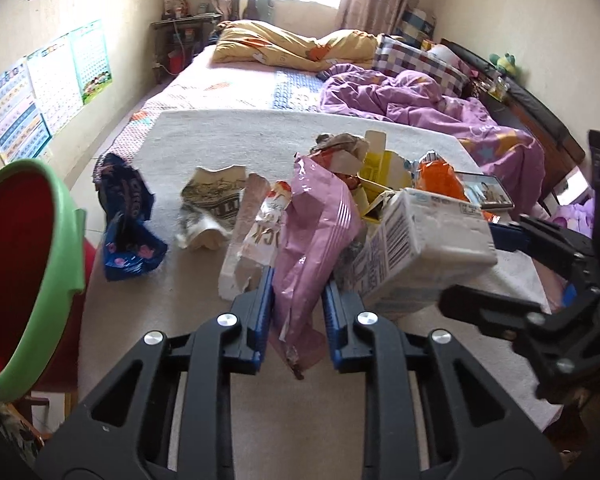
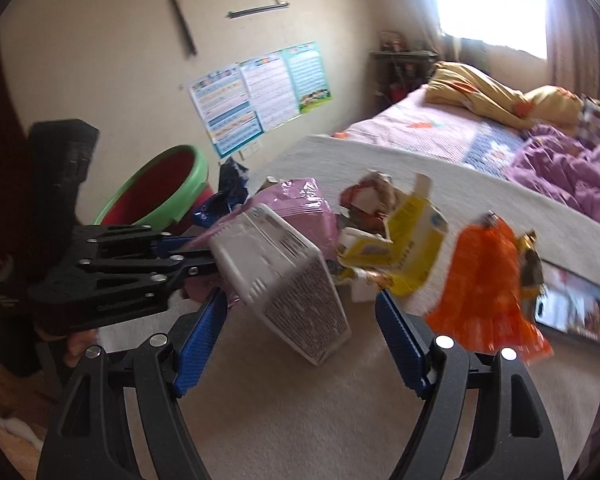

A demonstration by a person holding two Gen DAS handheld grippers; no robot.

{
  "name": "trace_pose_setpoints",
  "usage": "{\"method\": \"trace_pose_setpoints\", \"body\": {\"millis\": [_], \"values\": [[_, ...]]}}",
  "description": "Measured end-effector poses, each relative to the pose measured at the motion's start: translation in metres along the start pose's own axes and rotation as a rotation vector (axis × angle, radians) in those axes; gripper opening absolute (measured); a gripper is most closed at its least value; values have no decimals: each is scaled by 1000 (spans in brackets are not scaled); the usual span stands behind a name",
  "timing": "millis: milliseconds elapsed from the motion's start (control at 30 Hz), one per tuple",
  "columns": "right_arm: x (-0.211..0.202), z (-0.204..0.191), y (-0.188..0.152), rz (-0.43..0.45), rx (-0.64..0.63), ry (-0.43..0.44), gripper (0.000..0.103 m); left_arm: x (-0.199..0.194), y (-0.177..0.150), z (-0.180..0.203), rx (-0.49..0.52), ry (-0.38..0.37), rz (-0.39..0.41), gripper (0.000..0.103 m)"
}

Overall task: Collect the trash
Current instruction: 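Grasp the pink bag with the left gripper while the right gripper grasps the white milk carton, then carry the pink bag and milk carton over the red bucket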

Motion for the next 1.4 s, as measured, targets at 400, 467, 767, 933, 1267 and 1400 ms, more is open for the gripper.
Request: {"method": "trace_pose_setpoints", "body": {"millis": [400,467,767,933,1267,1400], "values": [[20,-13,3,-34,-8,66,52,-25,-48,-30,-108,60,-55,24],[19,-13,1,-38,-4,62,44,-25,-52,-35,-125,62,-60,27],[-1,-25,4,5,29,68,42,-15,-50,-29,-153,49,-46,36],[-10,-29,4,8,42,56,42,-17,-50,-18,-168,30,-13,23],[-21,-48,34,64,33,40,42,-56,-29,-16,-157,45,125,22],[-16,-60,44,65,18,41,42,-68,-23,-22,-153,55,159,22]]}}
Point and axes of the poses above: each gripper's, at about its wrist camera, not at the fingertips, and x roughly the way its jaws point, z to its right, y to its top, the point moved 10 cm from there along x, roughly the way its jaws point
